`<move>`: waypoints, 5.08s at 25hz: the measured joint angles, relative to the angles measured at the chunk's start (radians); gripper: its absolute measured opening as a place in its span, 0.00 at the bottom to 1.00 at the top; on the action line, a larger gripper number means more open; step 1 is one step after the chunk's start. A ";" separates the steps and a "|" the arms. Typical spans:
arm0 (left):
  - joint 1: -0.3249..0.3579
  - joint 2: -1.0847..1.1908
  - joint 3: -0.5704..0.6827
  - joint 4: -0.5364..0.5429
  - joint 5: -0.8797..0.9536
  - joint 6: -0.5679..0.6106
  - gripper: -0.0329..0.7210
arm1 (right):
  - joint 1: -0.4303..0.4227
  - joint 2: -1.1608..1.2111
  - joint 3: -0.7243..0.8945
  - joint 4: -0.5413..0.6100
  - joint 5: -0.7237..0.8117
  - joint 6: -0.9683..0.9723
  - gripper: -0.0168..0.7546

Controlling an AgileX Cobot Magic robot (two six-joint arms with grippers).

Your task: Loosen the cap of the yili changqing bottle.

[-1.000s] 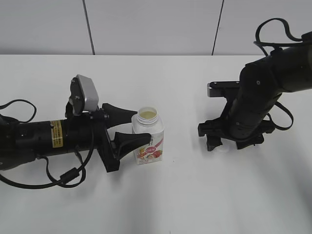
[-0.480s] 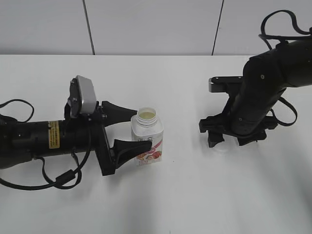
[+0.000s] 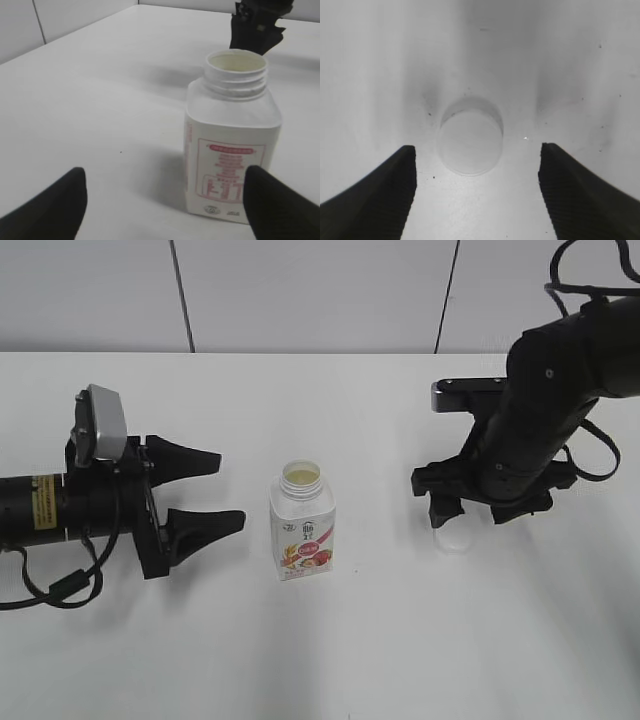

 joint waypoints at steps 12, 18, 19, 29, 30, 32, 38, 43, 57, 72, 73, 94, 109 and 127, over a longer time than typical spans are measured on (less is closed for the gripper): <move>0.022 -0.175 0.000 -0.328 0.436 -0.002 0.82 | 0.000 -0.059 -0.126 -0.086 0.019 0.000 0.79; 0.022 -0.278 -0.025 -0.500 0.734 -0.002 0.82 | 0.000 -0.059 -0.240 -0.151 0.064 -0.001 0.79; 0.022 -0.287 -0.040 -0.515 0.808 -0.002 0.82 | 0.000 -0.059 -0.263 -0.164 0.076 -0.001 0.79; 0.022 -0.300 -0.325 -0.739 1.484 -0.002 0.82 | -0.004 -0.059 -0.445 -0.285 0.241 -0.003 0.79; 0.022 -0.300 -0.359 -0.766 1.551 0.001 0.82 | -0.007 -0.059 -0.461 -0.290 0.258 -0.004 0.79; 0.022 -0.300 -0.438 -0.807 1.657 0.032 0.82 | -0.021 -0.059 -0.488 -0.292 0.284 -0.006 0.79; 0.024 -0.300 -0.620 -0.982 1.885 0.227 0.82 | -0.083 -0.059 -0.556 -0.236 0.381 -0.122 0.79; 0.024 -0.305 -0.696 -1.085 1.975 0.332 0.81 | -0.159 -0.059 -0.588 -0.136 0.481 -0.227 0.79; 0.024 -0.307 -0.706 -1.172 2.175 0.411 0.80 | -0.403 -0.060 -0.596 0.106 0.613 -0.479 0.79; 0.025 -0.335 -0.677 -1.244 2.404 0.388 0.79 | -0.486 -0.258 -0.397 0.109 0.615 -0.522 0.79; 0.025 -0.349 -0.663 -1.260 2.406 0.384 0.79 | -0.486 -0.279 -0.371 0.109 0.615 -0.523 0.79; 0.025 -1.009 -0.050 -1.244 2.330 0.380 0.78 | -0.486 -0.821 0.038 0.109 0.620 -0.524 0.79; 0.025 -1.541 0.150 -1.253 2.254 0.305 0.78 | -0.486 -1.129 0.230 0.120 0.621 -0.519 0.79; 0.025 -1.913 0.153 -1.254 2.254 0.303 0.78 | -0.486 -1.382 0.480 0.156 0.579 -0.516 0.79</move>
